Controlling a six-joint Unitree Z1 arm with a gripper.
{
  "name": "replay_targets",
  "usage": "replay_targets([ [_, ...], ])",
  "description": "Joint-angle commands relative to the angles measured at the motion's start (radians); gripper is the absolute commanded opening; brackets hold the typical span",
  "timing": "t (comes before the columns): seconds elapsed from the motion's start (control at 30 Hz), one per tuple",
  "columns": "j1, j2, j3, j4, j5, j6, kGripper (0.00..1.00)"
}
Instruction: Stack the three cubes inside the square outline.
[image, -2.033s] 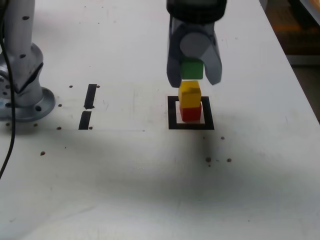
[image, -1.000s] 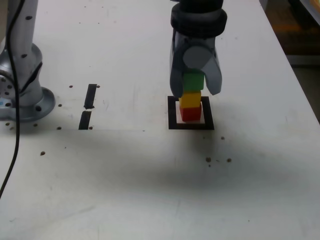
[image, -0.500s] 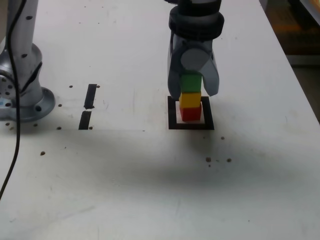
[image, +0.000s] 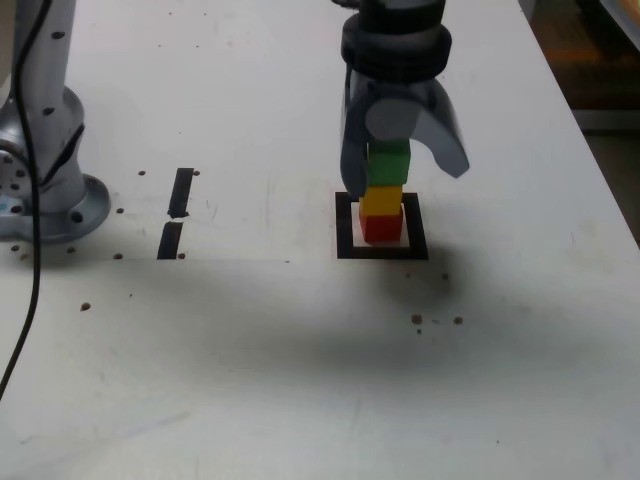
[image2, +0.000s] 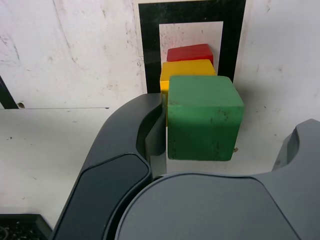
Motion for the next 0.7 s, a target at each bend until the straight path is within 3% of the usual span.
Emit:
replay_targets([
  [0.0,0.002,-0.034,-0.002,0.012,0.017,-0.004,0.89],
  [0.33,0.004,-0.170,0.002,0.095,0.125,-0.037,0.90],
  [0.67,0.036,-0.275,0.185,0.088,0.119,-0.075,0.99],
])
